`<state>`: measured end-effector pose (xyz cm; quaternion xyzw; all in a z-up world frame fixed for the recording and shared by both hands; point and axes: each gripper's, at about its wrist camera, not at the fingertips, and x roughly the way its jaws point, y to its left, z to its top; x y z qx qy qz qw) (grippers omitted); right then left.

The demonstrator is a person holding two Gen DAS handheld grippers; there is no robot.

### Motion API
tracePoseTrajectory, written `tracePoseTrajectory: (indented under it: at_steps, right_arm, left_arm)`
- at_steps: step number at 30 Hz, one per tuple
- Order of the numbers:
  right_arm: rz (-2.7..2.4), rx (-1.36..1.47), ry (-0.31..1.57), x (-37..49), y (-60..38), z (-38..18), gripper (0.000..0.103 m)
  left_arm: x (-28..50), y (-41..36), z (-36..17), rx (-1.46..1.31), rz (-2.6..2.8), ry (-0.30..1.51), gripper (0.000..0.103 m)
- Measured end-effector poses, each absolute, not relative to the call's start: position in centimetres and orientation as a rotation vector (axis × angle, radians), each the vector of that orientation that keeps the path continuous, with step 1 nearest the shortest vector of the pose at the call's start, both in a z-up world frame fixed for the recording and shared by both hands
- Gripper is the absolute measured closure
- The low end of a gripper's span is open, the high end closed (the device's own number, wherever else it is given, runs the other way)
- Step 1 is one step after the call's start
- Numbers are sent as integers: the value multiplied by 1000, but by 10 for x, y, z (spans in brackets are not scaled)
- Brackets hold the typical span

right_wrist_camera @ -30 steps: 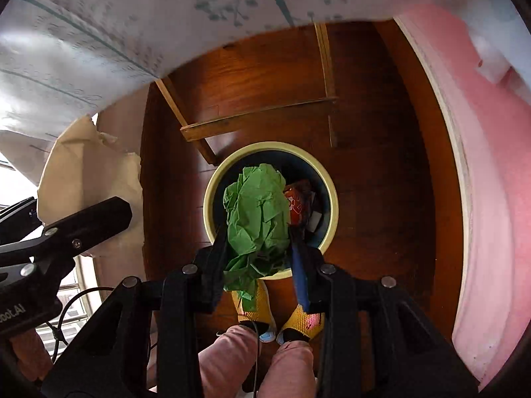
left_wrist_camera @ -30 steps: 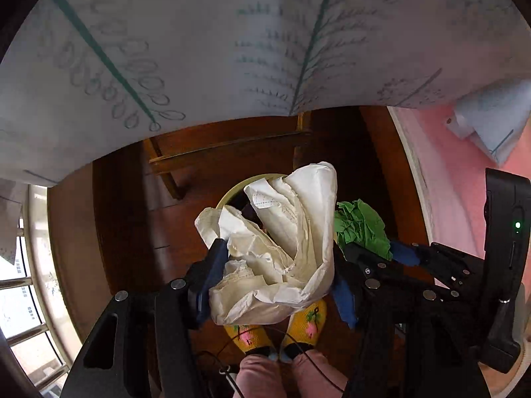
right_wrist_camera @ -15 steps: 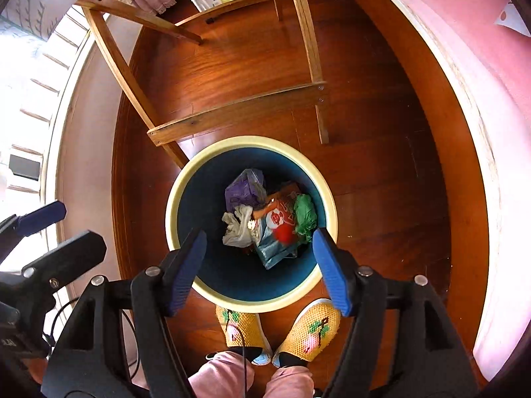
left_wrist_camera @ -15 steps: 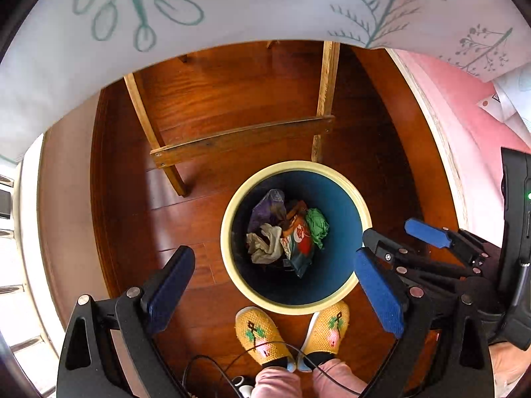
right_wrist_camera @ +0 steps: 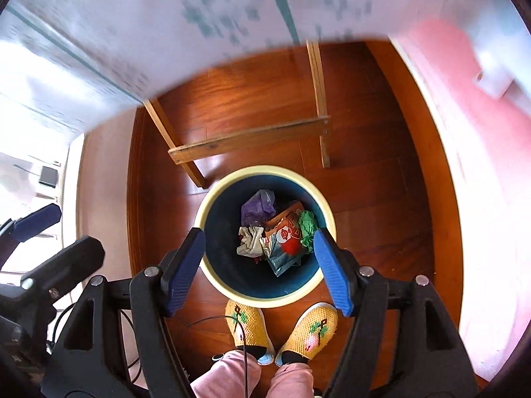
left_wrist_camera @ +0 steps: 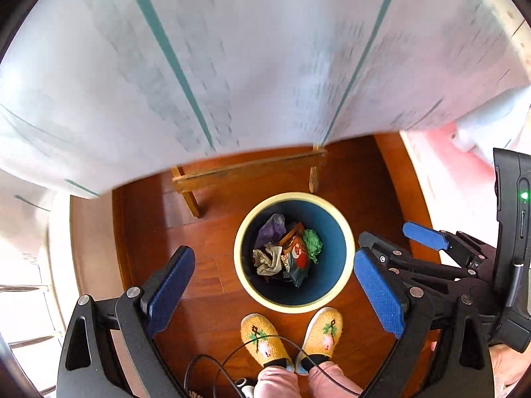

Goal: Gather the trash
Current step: 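Open both grippers to drop the papers into the bin, then raise both tools back up toward the table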

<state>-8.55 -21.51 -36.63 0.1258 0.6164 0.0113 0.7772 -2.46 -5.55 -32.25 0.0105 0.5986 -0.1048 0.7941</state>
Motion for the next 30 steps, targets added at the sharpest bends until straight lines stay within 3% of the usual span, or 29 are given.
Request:
tracePoseTrajectory:
  at_steps: [18,30]
  right_arm:
    - [144,300,1179,-105,-201,-147,34]
    - [108,300,1034,-104,-201,-23,33]
  left_arm:
    - [-46,-27,-91,44,-284,1138,5]
    - [-31,-18,26,65,-340,942,5]
